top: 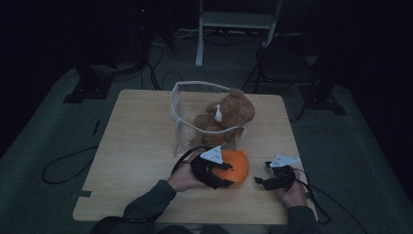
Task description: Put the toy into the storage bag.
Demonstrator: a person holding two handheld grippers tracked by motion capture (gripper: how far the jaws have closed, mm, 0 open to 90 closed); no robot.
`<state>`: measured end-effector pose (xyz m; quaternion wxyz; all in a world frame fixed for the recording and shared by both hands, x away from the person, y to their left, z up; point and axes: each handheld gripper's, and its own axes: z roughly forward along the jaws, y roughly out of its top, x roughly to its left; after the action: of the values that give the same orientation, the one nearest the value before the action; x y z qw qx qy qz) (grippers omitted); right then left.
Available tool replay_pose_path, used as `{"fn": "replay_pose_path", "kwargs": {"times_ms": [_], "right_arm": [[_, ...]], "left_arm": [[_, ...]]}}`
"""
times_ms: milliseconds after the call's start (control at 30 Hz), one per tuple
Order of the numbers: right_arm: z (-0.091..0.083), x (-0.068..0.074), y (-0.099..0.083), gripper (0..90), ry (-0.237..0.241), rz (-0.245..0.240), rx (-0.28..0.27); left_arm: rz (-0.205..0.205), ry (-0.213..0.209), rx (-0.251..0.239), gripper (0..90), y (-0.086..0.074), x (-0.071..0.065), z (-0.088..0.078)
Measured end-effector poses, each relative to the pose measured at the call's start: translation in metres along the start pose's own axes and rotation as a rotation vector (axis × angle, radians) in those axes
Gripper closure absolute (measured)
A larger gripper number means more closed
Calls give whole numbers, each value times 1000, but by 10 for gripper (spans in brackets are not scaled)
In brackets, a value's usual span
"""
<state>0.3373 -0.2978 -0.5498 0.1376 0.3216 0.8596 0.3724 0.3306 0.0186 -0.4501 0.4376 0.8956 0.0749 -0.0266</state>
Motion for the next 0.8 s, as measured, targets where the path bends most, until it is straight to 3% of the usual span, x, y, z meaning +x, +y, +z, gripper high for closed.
{"fn": "replay_pose_path", "kwargs": {"times_ms": [133, 267, 733, 800], "right_arm": [[0, 0, 0, 146, 0, 0, 0], [0, 0, 0, 146, 0, -1, 1], [0, 0, 0, 146, 1, 1, 0], [0, 0, 0, 146, 1, -1, 0]], "left_arm": [[-1, 9, 3, 383, -1, 1, 2], [0, 43, 9, 381, -2, 3, 2], [11, 219, 24, 162, -8, 5, 6], [14, 279, 75, 110, -11, 8, 11]]}}
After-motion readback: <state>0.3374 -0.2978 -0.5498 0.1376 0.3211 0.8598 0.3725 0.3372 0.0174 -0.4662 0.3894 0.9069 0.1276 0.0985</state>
